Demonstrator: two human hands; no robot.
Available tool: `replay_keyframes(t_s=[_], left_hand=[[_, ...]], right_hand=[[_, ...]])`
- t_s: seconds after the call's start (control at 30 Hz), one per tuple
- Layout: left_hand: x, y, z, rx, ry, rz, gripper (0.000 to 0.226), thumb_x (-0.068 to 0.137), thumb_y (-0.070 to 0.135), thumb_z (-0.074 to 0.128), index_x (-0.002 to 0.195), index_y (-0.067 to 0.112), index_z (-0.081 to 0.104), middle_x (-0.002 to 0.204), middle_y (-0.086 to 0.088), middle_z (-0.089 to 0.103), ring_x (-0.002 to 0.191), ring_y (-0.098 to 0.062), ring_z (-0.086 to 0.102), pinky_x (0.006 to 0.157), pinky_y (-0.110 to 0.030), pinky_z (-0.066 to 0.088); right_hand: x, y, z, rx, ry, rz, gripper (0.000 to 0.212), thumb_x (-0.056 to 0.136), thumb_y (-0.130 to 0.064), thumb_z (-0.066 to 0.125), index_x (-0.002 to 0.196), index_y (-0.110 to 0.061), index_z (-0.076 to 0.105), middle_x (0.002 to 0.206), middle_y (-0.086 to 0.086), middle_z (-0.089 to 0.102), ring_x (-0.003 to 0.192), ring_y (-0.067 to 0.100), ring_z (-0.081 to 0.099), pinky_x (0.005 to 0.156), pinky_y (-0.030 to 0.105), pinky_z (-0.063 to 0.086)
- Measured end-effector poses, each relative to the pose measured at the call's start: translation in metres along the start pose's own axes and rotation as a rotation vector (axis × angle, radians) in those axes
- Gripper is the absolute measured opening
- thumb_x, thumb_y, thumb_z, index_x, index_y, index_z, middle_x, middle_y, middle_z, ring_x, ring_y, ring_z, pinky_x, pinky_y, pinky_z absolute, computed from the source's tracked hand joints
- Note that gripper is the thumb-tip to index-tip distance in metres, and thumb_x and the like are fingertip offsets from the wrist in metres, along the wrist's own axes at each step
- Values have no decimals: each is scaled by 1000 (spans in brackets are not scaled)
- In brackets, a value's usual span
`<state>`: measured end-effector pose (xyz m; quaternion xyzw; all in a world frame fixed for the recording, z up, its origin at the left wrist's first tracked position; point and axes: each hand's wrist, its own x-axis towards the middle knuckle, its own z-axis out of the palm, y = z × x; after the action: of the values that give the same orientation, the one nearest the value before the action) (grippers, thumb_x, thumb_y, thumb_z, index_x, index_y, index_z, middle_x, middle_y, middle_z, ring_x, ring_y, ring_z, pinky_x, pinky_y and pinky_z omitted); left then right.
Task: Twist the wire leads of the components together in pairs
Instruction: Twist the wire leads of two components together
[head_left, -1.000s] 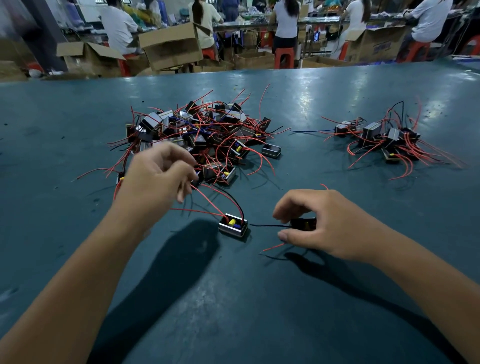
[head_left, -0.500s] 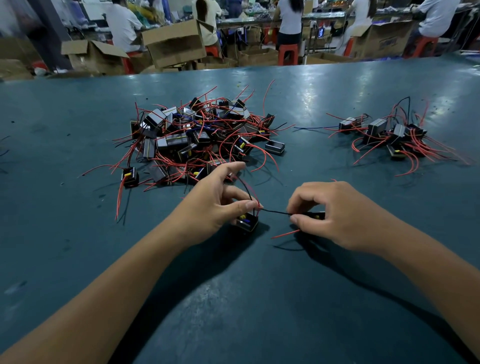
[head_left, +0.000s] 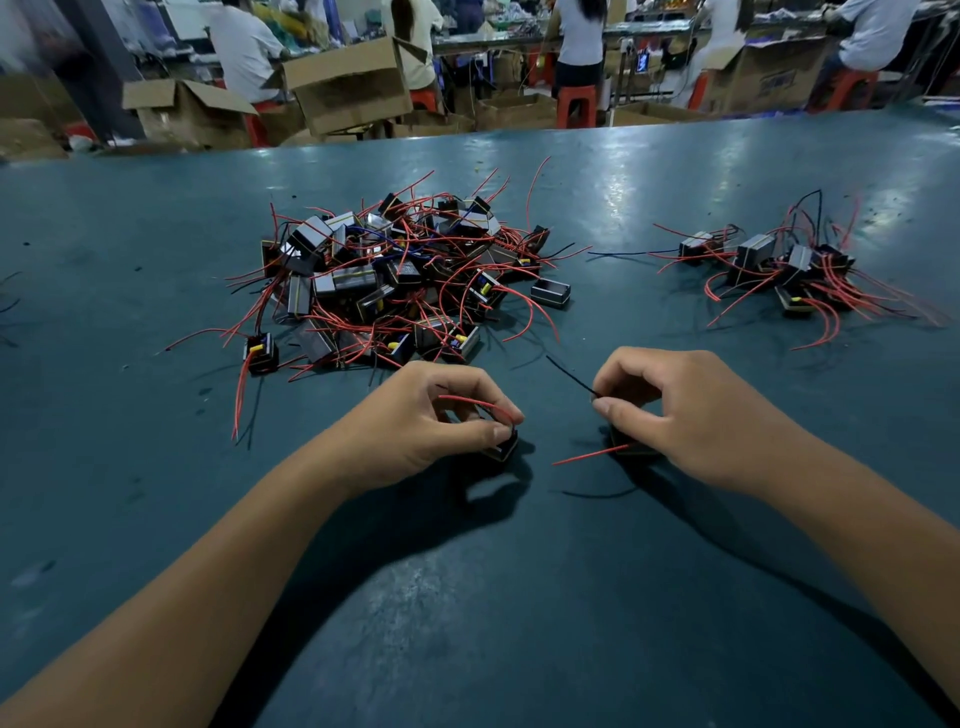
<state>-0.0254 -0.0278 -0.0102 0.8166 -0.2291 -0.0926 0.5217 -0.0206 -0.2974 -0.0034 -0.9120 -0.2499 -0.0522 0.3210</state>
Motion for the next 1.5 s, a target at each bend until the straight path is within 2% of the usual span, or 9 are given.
replay_keyframes(t_s=[0.17,0.23,0.4,0.53,0.73,0.9,1.0,1.3,1.5], left_hand=[[3,-1,7,84,40,16,8,90,24,74,92,16,76,94,2,74,86,-31,70,85,-48,56],[4,-1,10,142,41,33,11,91,27,71,90,17,76,92,6,71,84,-29,67,79,-38,53],[2,2,11,200,21,47,7,94,21,69,93,19,76,86,12,71,75,-11,65,65,-14,44],[-1,5,11,189,-8,47,10,93,12,70,96,20,76,92,8,74,83,-16,70,74,-23,54],[-3,10,13,199,1,58,7,92,14,71,97,17,76,88,4,75,83,-14,71,79,-24,55],[-3,10,13,204,-7,44,7,90,16,74,96,19,76,87,1,76,83,-20,71,79,-41,57],[-5,9,12,255,-32,63,13,88,11,76,97,20,79,89,1,75,75,-9,68,65,-26,51],[-11,15,6,631,-160,259,28,88,17,75,108,35,78,120,16,61,102,7,47,88,-8,34],[-12,15,1,618,-169,256,26,86,16,77,104,34,79,118,12,59,94,7,50,82,-6,35]], right_hand=[[-5,-17,4,-40,242,-133,25,91,-22,68,114,-19,60,102,-10,63,97,5,58,88,18,43],[-8,-30,5,-118,352,-275,18,91,-20,64,108,-15,62,96,-7,59,91,9,53,84,18,40],[-14,-37,17,-211,125,-347,13,91,-25,63,96,-16,71,89,-2,58,87,19,54,81,29,42],[-13,-31,23,-234,-20,-243,14,91,-28,67,103,-22,72,91,-2,56,91,19,53,84,30,39],[-13,-36,23,-188,-3,-273,20,92,-30,57,108,-22,66,101,-5,59,98,16,52,89,25,39],[-14,-37,22,-176,12,-267,23,92,-27,56,111,-19,66,105,-5,61,100,16,52,91,22,37],[-14,-34,20,-200,-6,-252,28,92,-26,57,118,-18,65,106,-5,63,101,17,53,91,25,39],[-10,-22,13,-190,-43,-242,17,92,-15,62,107,-18,69,97,-10,67,92,10,52,82,22,39],[-9,-21,12,-164,-39,-271,12,92,-13,63,101,-18,70,90,-12,65,87,11,53,78,24,41]])
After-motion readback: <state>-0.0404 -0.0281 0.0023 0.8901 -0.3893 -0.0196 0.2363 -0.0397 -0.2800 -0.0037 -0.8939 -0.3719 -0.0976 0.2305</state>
